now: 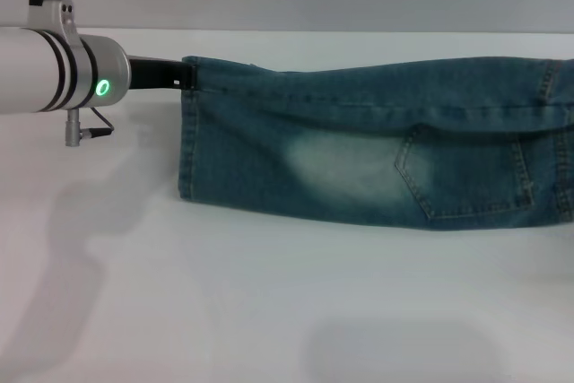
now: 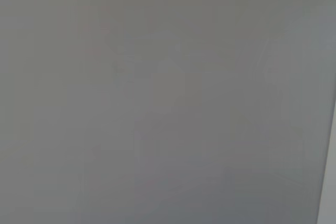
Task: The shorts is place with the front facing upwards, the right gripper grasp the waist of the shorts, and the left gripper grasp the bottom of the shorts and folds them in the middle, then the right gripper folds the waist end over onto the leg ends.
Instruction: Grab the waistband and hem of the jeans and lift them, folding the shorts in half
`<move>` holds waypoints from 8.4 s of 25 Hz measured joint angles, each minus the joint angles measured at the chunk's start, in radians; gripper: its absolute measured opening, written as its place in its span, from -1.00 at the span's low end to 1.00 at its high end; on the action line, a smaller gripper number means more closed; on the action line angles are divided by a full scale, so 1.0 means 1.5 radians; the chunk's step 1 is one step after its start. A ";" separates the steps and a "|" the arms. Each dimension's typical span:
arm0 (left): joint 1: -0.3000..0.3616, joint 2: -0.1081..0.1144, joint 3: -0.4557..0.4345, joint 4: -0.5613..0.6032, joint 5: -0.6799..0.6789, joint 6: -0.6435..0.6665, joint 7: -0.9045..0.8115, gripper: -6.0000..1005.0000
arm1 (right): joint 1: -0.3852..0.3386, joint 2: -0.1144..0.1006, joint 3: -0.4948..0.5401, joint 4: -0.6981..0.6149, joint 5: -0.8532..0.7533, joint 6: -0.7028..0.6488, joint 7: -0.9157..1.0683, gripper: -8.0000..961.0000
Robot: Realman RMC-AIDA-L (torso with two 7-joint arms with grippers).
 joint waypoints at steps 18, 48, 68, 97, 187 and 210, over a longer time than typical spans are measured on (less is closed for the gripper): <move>-0.036 0.001 -0.049 0.050 0.003 0.004 0.026 -0.95 | 0.023 -0.005 -0.016 -0.011 0.002 0.040 -0.010 -0.97; -0.058 0.004 -0.156 0.115 0.005 0.015 0.095 -0.95 | 0.098 -0.009 -0.064 -0.058 -0.001 0.110 -0.012 -0.96; -0.039 0.007 -0.207 0.129 0.005 0.015 0.119 -0.95 | 0.132 -0.005 -0.082 -0.082 -0.001 0.149 -0.021 -0.95; -0.022 0.017 -0.276 0.133 0.005 0.012 0.166 -0.95 | 0.166 0.009 -0.091 -0.108 -0.002 0.173 -0.032 -0.94; -0.049 -0.003 -0.147 0.127 -0.098 0.024 0.203 0.71 | -0.021 0.035 -0.038 -0.048 -0.039 0.121 -0.106 0.25; -0.033 -0.002 -0.147 0.107 -0.098 0.011 0.204 0.71 | 0.009 0.025 -0.035 -0.099 -0.053 0.210 -0.082 0.25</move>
